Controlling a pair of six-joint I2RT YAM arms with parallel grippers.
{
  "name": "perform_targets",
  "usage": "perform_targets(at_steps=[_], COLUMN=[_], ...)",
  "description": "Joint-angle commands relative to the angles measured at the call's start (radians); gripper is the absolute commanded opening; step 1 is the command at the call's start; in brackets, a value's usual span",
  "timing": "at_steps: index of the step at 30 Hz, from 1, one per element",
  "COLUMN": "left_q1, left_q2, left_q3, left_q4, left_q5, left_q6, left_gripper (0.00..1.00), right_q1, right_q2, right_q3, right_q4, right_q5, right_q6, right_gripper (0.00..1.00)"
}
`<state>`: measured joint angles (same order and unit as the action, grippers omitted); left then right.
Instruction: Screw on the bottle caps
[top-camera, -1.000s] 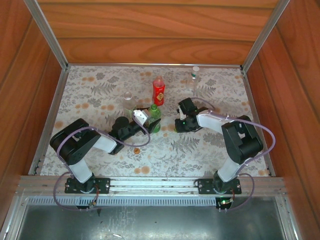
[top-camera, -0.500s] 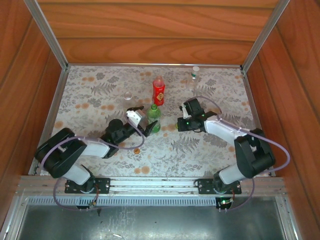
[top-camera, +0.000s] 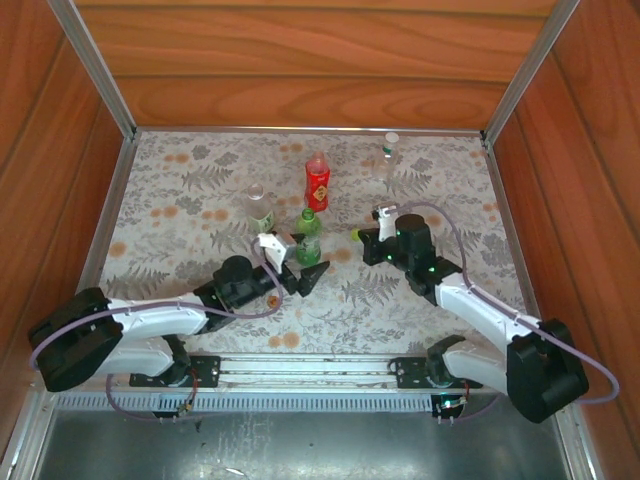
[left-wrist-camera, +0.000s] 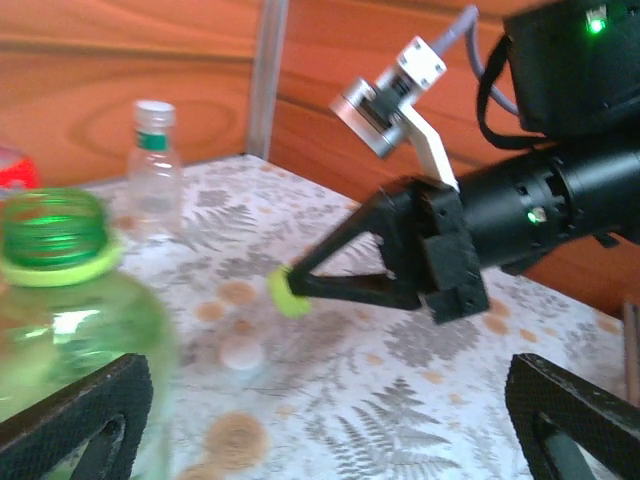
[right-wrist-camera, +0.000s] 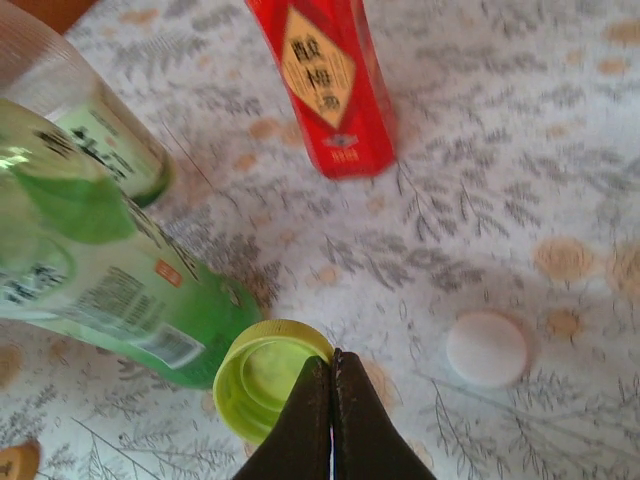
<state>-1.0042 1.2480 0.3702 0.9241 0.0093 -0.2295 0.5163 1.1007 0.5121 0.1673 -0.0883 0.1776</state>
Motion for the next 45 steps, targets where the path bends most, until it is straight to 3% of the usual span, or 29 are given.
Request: perform_targets(at_steps=[1,5,12,18,30,36,39,45], left_q1=[-0.040,-0.065,-0.056,-0.038,-0.025,-0.026,-0.025,-0.025], left_q2=[0.068,0.179,0.330,0.370,0.374,0.366,0.367,0.360], left_q3=[0.082,0.196,0.350,0.403,0.407,0.404,0.406,0.403], left_q4=[-0.026,-0.026,-0.025,-0.027,-0.026,-0.026,-0.025,-0.025], left_q5=[-0.030,-0.048,-0.176,-0.105,-0.032,-0.007,-0.005,-0.011], left_q6=[-0.114,-0.158,-0.174,-0.167,-0.190,-0.210,-0.212,-0.203], left_gripper=[0.90,0.79,0.57,0.53,0.31,0.30,0.21,0.18], right_q1=[0.000,0.002,0.003,0.003,0.004,0.003,0.003,0.004], right_q2=[-0.056,-0.124,-0.233,-0.293,-0.321,-0.316,-0.319,-0.317], right_q3=[-0.044,-0.067,-0.086,-0.103,-0.106,-0.108,-0.110,-0.110], right_q4=[0.136,0.153,0.113,0.094,0.082,0.093,0.091,0.081], right_q5=[-0.039,-0.074,-0.074,-0.096,-0.118,-0.086,-0.068,-0.061], right_q6=[-0.047,-0.041,-0.022,-0.028,-0.046,-0.027,-0.023,-0.020], right_gripper=[0.02,0.02,0.00,0.00,0.00,0.00,0.00,0.00])
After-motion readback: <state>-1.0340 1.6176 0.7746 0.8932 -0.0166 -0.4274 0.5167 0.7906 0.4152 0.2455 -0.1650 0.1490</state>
